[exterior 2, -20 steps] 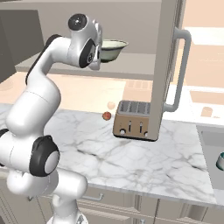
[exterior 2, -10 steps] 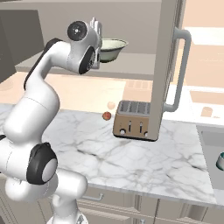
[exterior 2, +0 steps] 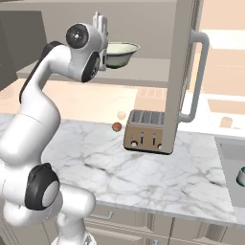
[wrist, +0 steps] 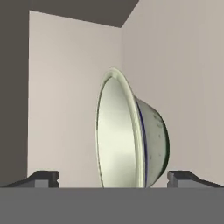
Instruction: Pick the mug and place it in the sink. Pick the bowl and place it in the open cabinet and then close the cabinet.
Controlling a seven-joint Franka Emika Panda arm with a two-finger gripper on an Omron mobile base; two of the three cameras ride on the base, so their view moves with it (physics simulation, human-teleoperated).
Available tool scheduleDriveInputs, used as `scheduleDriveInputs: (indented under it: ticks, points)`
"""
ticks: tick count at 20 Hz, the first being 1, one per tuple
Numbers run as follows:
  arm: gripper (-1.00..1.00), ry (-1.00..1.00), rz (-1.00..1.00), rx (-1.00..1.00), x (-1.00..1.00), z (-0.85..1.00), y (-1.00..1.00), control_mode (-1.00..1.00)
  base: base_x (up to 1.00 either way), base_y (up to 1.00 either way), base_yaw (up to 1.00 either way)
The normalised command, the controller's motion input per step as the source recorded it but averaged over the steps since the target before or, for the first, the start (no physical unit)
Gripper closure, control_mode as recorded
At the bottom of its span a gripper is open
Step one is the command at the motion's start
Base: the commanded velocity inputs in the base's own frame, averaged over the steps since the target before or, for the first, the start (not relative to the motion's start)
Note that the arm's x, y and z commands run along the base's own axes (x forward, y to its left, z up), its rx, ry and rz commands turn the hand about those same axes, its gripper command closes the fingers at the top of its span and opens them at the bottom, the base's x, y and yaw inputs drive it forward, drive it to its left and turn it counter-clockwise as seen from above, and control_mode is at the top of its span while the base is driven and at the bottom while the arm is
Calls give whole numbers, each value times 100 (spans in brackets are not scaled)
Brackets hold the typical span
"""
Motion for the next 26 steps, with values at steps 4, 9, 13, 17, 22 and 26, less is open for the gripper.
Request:
scheduleDriveInputs:
  ticks: [4, 9, 13, 17, 22, 26]
  points:
    - [-100, 5, -1, 0, -80, 15, -21, -100, 0, 0, 0]
    - [-100, 34, -7, 0, -100, 0, -4, -100, 0, 0, 0]
    - [-100, 48, -7, 0, -100, -17, 0, -100, 0, 0, 0]
    - [-100, 33, -3, 0, -100, 13, -1, -100, 0, 0, 0]
    - [-100, 24, -2, 3, -100, 3, -6, -100, 0, 0, 0]
    - [-100, 0, 0, 13, -100, -32, -6, -100, 0, 0, 0]
